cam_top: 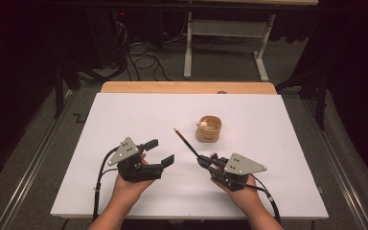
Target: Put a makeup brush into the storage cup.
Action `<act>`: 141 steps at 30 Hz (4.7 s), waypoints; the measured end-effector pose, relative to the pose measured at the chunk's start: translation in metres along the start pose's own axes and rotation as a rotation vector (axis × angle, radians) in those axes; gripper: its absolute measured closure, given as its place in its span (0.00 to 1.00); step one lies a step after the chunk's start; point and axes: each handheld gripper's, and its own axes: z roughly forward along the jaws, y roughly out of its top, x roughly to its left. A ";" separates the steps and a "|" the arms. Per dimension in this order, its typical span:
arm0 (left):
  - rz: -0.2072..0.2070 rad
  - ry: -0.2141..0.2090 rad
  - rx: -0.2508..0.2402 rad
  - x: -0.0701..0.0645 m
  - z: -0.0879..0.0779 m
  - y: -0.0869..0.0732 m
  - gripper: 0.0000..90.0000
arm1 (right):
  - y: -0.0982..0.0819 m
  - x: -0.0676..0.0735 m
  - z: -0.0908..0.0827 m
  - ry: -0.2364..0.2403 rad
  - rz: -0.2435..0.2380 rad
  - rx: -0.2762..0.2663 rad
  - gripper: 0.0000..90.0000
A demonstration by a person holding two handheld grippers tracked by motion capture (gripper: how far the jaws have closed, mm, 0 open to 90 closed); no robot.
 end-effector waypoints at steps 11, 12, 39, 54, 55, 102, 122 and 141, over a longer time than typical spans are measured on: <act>0.005 -0.013 -0.004 -0.006 0.005 0.008 0.18 | 0.000 0.004 0.003 0.010 -0.005 0.016 0.96; 0.005 -0.016 -0.004 -0.006 0.006 0.009 0.18 | -0.001 0.004 0.004 0.016 -0.002 0.010 0.96; -0.036 -0.122 -0.037 -0.007 0.016 0.012 0.51 | -0.001 0.009 0.008 0.048 -0.016 0.008 0.96; -0.083 -0.175 -0.079 -0.003 0.015 0.014 0.73 | -0.001 0.011 0.009 0.054 -0.032 0.018 0.96; -0.083 -0.177 -0.080 -0.003 0.015 0.014 0.74 | -0.001 0.011 0.009 0.054 -0.031 0.017 0.96; 0.018 -0.136 -0.082 -0.013 0.015 0.006 0.93 | -0.002 0.012 0.014 0.010 0.022 0.053 0.70; 0.076 -0.110 0.015 -0.028 0.031 -0.002 0.93 | 0.008 0.023 0.025 -0.042 0.001 0.059 0.76; 0.097 -0.116 0.030 -0.032 0.035 -0.001 0.92 | 0.011 0.024 0.022 -0.034 -0.032 0.047 0.94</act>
